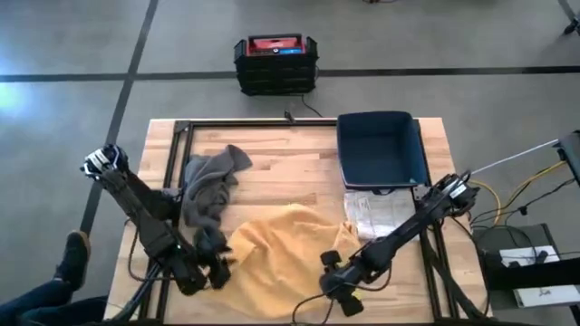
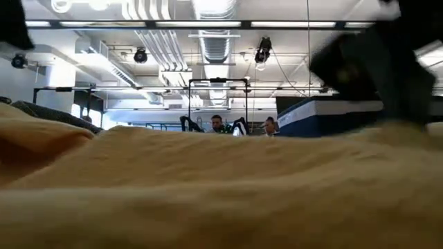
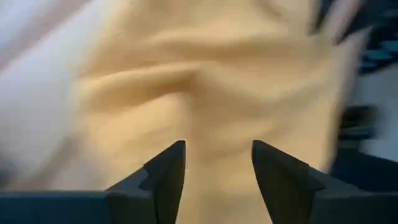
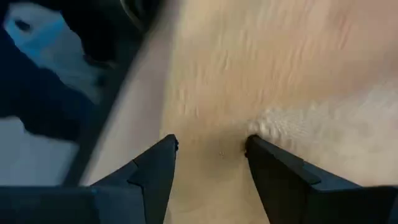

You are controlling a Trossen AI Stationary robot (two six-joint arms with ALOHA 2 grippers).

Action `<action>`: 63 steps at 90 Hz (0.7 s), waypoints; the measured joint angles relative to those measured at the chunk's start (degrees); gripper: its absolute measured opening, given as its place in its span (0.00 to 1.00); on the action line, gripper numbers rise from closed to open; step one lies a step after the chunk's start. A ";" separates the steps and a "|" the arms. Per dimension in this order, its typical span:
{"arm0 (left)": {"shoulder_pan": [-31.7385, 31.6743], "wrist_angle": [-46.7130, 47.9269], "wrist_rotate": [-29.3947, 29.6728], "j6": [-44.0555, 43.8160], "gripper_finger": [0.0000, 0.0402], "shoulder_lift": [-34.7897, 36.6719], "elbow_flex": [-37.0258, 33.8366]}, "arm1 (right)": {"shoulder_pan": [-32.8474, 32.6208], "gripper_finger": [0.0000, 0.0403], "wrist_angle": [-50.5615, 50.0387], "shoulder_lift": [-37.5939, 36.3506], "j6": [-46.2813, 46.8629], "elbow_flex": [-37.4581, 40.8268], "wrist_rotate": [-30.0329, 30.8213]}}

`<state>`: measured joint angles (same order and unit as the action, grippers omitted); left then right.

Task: Fold towel
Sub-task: Fold the yellow towel

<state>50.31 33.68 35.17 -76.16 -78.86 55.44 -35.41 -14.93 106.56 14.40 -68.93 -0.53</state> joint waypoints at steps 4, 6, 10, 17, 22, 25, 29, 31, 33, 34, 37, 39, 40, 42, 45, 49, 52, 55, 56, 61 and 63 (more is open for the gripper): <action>-0.10 -3.87 0.45 1.94 0.38 -1.57 0.00 | 0.43 0.45 -0.06 -0.01 -2.01 -0.76 3.13; -0.11 -5.32 0.52 2.79 0.37 -2.53 0.00 | 0.76 0.45 -0.24 0.04 -2.68 -0.95 5.05; -0.32 -7.78 0.48 4.07 0.35 -4.61 0.00 | 1.57 0.45 -0.34 0.22 -3.76 -1.14 9.39; -0.57 -10.11 0.06 4.80 0.32 -8.60 0.00 | 3.54 0.45 0.06 0.42 -3.74 -1.54 15.13; -0.82 -10.22 -0.16 4.78 0.30 -11.34 -0.07 | 5.18 0.45 0.16 0.42 -2.90 -1.55 15.69; -0.84 -10.32 -0.39 4.39 0.28 -12.94 -0.07 | 5.97 0.45 0.12 0.42 -1.92 -1.55 15.50; -0.87 -10.28 -0.68 3.58 0.27 -14.73 -0.08 | 6.84 0.45 0.10 0.42 -0.89 -1.37 15.07; -0.95 -10.26 -0.68 3.18 0.26 -15.50 -0.07 | 7.19 0.45 0.03 0.42 -0.32 -1.28 15.04; -1.03 -10.30 -0.67 2.74 0.25 -16.26 -0.07 | 7.47 0.45 0.04 0.42 0.08 -1.15 15.10; -1.08 -10.31 -0.64 2.51 0.25 -16.63 -0.07 | 7.63 0.45 0.08 0.42 0.31 -1.08 15.13; -1.13 -10.34 -0.49 1.65 0.24 -17.71 -0.07 | 8.03 0.45 0.23 0.42 0.89 -0.81 15.29; -1.18 -10.37 -0.31 1.09 0.23 -18.52 -0.08 | 8.31 0.45 0.29 0.42 1.02 -0.57 15.38; -1.21 -10.39 -0.24 0.82 0.23 -18.91 -0.07 | 8.47 0.45 0.32 0.45 1.03 -0.43 15.40; -1.32 -10.50 -0.17 0.26 0.22 -19.66 -0.08 | 8.86 0.45 0.36 0.67 1.04 -0.22 15.37; -1.41 -10.57 -0.23 -0.33 0.21 -20.77 -0.07 | 9.52 0.45 0.45 1.06 1.04 -0.05 15.42; -1.47 -10.60 -0.26 -0.92 0.20 -22.07 -0.09 | 10.46 0.45 0.54 1.65 1.04 0.17 15.48; -1.47 -10.98 -0.35 -1.27 0.19 -23.06 -0.09 | 11.17 0.45 0.44 2.31 1.11 0.22 15.58; -1.47 -11.73 -0.90 -1.47 0.19 -23.85 -0.09 | 11.89 0.45 0.68 3.07 1.30 0.22 15.61; -1.47 -11.92 -1.20 -1.49 0.19 -24.09 -0.09 | 12.14 0.45 0.78 3.30 1.32 0.22 15.63; -1.53 -12.36 -2.84 -1.50 0.19 -25.16 -0.09 | 13.44 0.45 0.75 4.68 1.33 0.22 15.60; -1.57 -12.88 -3.27 -1.50 0.19 -25.50 -0.09 | 13.97 0.45 0.72 5.30 1.36 0.22 15.60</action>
<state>48.74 20.80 31.90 -77.65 -104.36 55.35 -21.44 -14.20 111.86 15.75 -68.71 15.07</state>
